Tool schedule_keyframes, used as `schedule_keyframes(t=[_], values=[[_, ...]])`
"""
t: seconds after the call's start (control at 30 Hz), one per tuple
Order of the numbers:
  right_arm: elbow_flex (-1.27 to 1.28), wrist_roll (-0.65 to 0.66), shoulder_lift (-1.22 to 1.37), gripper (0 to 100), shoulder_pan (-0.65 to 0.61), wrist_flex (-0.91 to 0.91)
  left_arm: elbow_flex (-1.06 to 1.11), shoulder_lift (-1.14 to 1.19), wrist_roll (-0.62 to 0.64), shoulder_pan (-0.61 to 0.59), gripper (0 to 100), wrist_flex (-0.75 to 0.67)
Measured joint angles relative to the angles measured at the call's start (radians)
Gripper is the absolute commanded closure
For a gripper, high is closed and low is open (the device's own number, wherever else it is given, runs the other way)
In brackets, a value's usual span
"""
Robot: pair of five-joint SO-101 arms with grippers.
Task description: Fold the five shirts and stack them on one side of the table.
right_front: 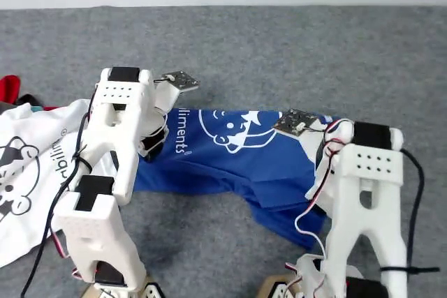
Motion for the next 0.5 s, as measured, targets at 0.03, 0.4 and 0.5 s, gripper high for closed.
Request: schedule_keyframes(t=[0.03,0.4,0.5], values=[[0.0,0.0,-0.005,98.8,0.0,0.0,0.0,0.0,0.0,-0.003,100,0.0],[0.003,-0.002,-0.014,98.0,0.002,0.0,0.0,-0.002,0.0,-0.008,95,0.0],[0.003,-0.002,-0.015,90.3,0.003,0.002,0.0,-0.002,0.0,-0.008,90,0.0]])
